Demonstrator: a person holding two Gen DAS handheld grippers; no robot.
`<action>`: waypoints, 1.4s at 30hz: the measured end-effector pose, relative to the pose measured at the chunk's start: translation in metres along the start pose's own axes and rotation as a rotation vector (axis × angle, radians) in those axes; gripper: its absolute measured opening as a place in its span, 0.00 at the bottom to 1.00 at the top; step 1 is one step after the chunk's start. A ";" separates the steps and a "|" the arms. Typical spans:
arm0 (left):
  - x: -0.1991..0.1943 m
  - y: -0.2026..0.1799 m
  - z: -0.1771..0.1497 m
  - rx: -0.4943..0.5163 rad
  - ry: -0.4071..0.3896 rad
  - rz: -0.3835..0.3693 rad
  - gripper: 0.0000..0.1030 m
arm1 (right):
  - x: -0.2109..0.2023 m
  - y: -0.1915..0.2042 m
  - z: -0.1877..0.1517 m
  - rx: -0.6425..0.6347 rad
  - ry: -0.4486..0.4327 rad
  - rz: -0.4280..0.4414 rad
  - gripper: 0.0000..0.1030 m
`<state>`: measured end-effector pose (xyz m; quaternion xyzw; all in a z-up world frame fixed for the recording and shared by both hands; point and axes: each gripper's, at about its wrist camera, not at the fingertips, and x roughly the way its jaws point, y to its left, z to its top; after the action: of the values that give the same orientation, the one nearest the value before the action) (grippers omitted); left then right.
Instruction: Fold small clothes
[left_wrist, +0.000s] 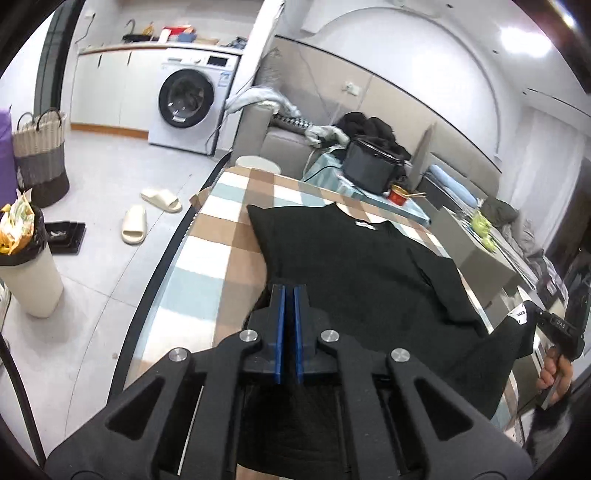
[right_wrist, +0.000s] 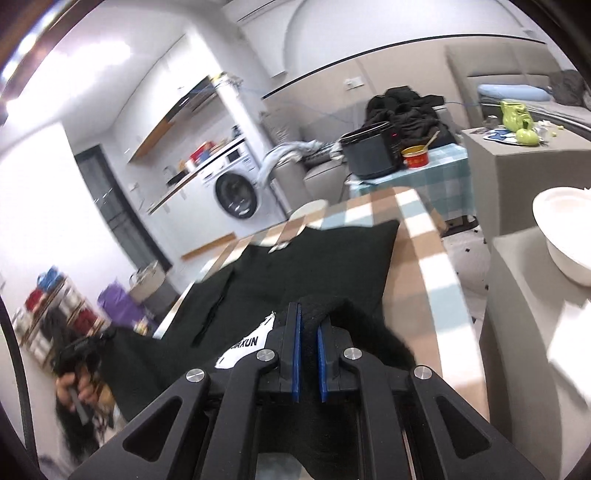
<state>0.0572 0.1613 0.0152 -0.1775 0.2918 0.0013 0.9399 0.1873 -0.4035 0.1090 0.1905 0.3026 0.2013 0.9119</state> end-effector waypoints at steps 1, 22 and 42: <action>0.006 0.002 0.002 -0.007 0.011 0.006 0.02 | 0.011 -0.001 0.006 0.009 0.002 -0.016 0.07; 0.120 0.023 0.027 -0.077 0.114 0.070 0.02 | 0.101 -0.038 0.036 0.113 0.115 -0.229 0.13; 0.139 -0.026 -0.049 0.166 0.247 0.120 0.31 | 0.108 -0.023 -0.038 -0.142 0.380 -0.237 0.50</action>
<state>0.1484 0.1062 -0.0895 -0.0803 0.4142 0.0116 0.9066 0.2488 -0.3626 0.0188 0.0478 0.4743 0.1461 0.8669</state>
